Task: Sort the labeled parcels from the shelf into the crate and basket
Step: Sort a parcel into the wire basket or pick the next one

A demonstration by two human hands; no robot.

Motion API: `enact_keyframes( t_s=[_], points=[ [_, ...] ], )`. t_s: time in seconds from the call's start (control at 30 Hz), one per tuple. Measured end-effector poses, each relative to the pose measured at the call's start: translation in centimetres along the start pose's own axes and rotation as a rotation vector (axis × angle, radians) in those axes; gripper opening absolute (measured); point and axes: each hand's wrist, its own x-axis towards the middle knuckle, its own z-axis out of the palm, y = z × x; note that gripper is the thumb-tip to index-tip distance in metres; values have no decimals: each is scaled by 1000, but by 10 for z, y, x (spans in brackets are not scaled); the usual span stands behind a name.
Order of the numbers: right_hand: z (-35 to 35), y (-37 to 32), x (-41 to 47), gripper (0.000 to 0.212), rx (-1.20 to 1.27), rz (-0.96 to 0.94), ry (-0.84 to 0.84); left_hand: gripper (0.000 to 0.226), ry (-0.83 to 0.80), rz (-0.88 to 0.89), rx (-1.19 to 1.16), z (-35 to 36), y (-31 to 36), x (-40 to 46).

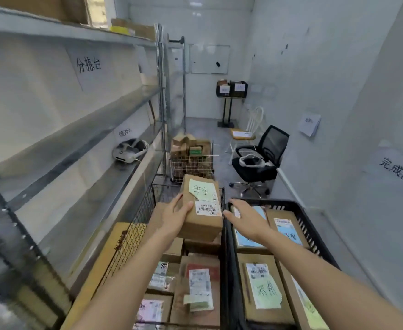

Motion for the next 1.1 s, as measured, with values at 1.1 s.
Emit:
enact_keyframes(
  t_s=[1.1],
  points=[
    [127, 104, 151, 78, -407, 22, -34, 78, -225, -198, 109, 88, -131, 221]
  ],
)
